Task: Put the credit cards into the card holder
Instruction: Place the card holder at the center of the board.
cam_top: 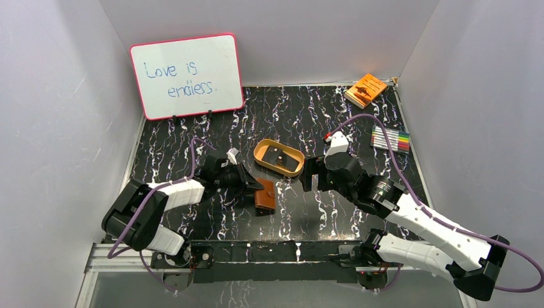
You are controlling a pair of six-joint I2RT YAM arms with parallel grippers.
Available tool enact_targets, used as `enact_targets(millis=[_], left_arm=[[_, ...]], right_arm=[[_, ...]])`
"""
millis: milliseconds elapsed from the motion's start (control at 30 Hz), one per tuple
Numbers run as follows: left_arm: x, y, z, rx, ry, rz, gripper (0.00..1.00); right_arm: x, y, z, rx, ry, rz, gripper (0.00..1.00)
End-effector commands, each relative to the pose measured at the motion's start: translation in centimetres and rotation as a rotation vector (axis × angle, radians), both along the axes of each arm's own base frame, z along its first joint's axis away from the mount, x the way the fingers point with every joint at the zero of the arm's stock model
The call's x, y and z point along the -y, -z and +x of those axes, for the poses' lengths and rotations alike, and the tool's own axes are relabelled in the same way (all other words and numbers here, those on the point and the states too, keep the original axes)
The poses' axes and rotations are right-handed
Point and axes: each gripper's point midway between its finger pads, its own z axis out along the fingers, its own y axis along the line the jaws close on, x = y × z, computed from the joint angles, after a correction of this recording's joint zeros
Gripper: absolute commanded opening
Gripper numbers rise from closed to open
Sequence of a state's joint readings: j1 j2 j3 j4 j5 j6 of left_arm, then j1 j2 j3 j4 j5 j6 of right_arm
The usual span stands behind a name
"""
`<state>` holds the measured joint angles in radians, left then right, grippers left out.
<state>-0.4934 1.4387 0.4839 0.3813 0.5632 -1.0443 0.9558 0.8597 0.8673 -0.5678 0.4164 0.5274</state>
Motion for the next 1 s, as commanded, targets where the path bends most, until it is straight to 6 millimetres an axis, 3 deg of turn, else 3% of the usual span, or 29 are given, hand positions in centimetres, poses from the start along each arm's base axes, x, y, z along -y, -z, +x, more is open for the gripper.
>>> enact_targets(millis=[0, 200, 467, 967], left_arm=[[0.5, -0.9, 0.4, 0.035, 0.026, -0.037, 0.00], [0.6, -0.5, 0.7, 0.034, 0.029, -0.020, 0.00], [0.3, 0.3, 0.3, 0.017, 0.030, 0.016, 0.12], [-0.2, 1.1, 0.3, 0.031, 0.035, 0.080, 0.18]], right_arm=[[-0.7, -1.6, 0.5, 0.036, 0.003, 0.055, 0.96], [-0.6, -1.5, 0.4, 0.031, 0.003, 0.055, 0.96], [-0.6, -1.4, 0.4, 0.031, 0.004, 0.055, 0.96], [-0.8, -0.9, 0.4, 0.022, 0.001, 0.049, 0.96]])
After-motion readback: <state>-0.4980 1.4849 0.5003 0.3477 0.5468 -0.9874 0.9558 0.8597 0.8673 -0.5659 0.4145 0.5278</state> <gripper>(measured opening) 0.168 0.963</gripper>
